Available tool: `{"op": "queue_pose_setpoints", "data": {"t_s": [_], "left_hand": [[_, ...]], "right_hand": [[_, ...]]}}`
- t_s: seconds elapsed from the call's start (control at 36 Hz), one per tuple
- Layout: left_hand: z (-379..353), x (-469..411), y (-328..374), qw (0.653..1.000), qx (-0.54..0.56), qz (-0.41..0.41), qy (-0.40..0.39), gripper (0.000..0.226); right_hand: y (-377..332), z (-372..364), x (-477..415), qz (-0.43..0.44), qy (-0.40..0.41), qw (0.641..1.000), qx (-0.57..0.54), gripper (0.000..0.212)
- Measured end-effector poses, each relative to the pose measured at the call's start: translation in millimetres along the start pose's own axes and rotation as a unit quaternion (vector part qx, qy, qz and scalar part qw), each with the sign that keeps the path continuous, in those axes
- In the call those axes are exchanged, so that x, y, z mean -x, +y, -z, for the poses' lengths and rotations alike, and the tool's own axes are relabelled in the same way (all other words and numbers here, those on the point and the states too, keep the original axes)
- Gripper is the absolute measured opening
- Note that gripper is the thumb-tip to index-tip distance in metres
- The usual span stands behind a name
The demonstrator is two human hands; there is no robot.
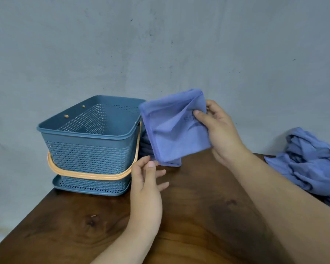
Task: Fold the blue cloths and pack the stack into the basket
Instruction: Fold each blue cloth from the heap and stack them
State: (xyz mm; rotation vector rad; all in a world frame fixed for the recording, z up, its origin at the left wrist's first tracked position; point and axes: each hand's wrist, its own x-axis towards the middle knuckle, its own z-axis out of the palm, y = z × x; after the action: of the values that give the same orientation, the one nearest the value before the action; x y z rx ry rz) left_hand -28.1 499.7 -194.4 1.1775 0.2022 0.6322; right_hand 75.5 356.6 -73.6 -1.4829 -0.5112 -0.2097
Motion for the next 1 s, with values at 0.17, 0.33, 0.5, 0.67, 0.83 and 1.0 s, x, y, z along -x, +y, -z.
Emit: {"op": "queue_pose_setpoints", "data": {"t_s": [0.17,0.33,0.5,0.67,0.83,1.0], "left_hand": [[-1.3,-0.4,-11.1,0.998,-0.044,0.027,-0.027,0.018],[-1.4,-2.1,-17.4,0.995,-0.068,0.05,-0.047,0.018],[0.0,0.6,-18.3,0.992,-0.082,0.056,-0.077,0.018],[0.4,2.0,-18.3,0.991,-0.089,0.048,-0.09,0.019],[1.4,1.8,-18.6,0.99,-0.089,0.046,-0.097,0.02],[2.4,9.3,-15.8,0.979,-0.14,0.031,-0.147,0.026]], "right_hand": [[45.6,-25.9,-76.6,-0.1,0.058,0.987,-0.11,0.016],[142.7,-36.4,-100.9,-0.32,0.015,0.944,0.075,0.044],[148.4,-38.6,-110.2,-0.301,0.021,0.946,0.116,0.039],[138.8,-44.2,-103.2,-0.225,0.042,0.964,0.135,0.038],[113.4,-32.5,-89.9,-0.172,-0.019,0.929,0.326,0.059],[85.3,26.8,-19.0,-0.139,-0.043,0.928,0.343,0.059]]}}
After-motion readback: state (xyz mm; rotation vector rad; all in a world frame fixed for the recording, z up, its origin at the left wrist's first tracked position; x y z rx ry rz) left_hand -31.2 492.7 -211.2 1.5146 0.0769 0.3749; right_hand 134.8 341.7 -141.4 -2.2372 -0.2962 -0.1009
